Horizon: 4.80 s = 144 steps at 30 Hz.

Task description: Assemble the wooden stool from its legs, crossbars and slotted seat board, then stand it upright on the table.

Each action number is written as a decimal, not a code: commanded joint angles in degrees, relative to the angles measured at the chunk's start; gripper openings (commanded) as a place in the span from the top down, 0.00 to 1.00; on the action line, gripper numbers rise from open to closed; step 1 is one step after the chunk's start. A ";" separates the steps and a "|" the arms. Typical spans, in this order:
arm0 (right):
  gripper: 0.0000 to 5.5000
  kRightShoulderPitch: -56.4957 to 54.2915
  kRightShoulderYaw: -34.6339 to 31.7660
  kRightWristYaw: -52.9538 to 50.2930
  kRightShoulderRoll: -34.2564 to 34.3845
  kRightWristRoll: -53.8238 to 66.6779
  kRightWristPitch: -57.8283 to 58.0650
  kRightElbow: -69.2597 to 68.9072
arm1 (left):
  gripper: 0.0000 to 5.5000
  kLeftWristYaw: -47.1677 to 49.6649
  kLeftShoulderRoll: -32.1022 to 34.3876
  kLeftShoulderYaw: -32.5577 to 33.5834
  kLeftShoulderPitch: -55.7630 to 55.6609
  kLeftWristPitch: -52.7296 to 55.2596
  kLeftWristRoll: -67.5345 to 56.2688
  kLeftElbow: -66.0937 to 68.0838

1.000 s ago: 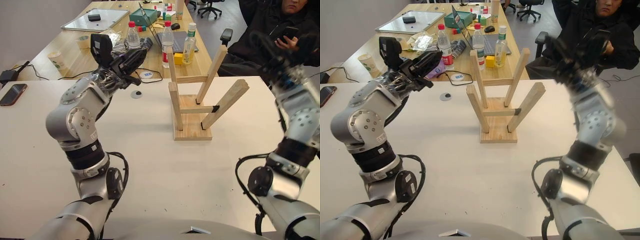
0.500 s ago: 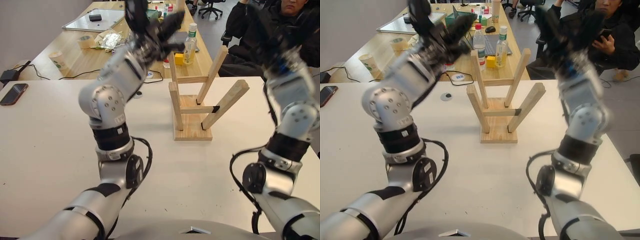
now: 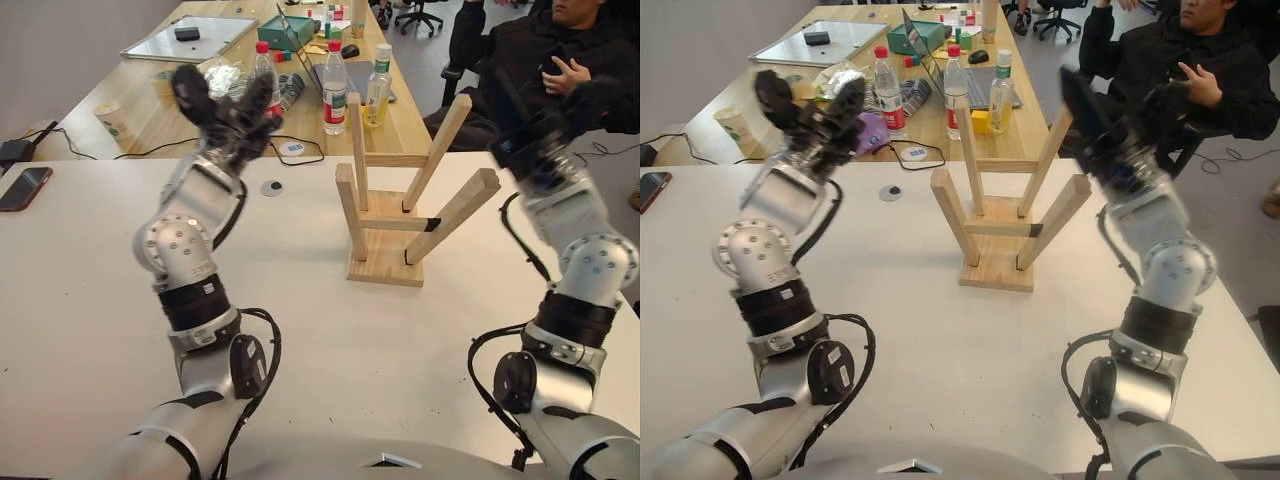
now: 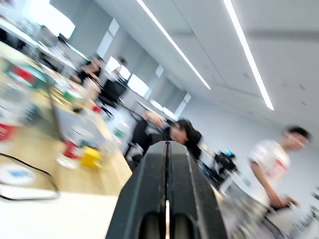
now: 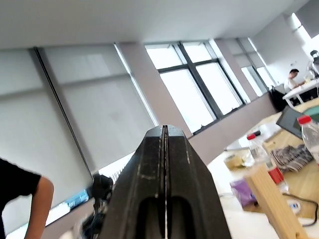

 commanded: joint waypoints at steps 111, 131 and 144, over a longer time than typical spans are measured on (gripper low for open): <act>0.77 -13.68 37.13 47.67 -6.46 -60.00 -21.36 66.13 | 0.57 -59.17 20.79 -31.67 -2.77 -27.79 28.79 62.08; 0.77 -5.12 39.07 59.94 -9.95 -61.77 -19.06 51.59 | 0.57 -44.84 33.51 -25.54 32.06 13.24 15.85 -13.46; 0.77 -6.33 39.81 59.49 -8.47 -61.81 -19.13 50.76 | 0.57 -48.42 37.00 -26.03 20.05 -4.49 20.34 16.40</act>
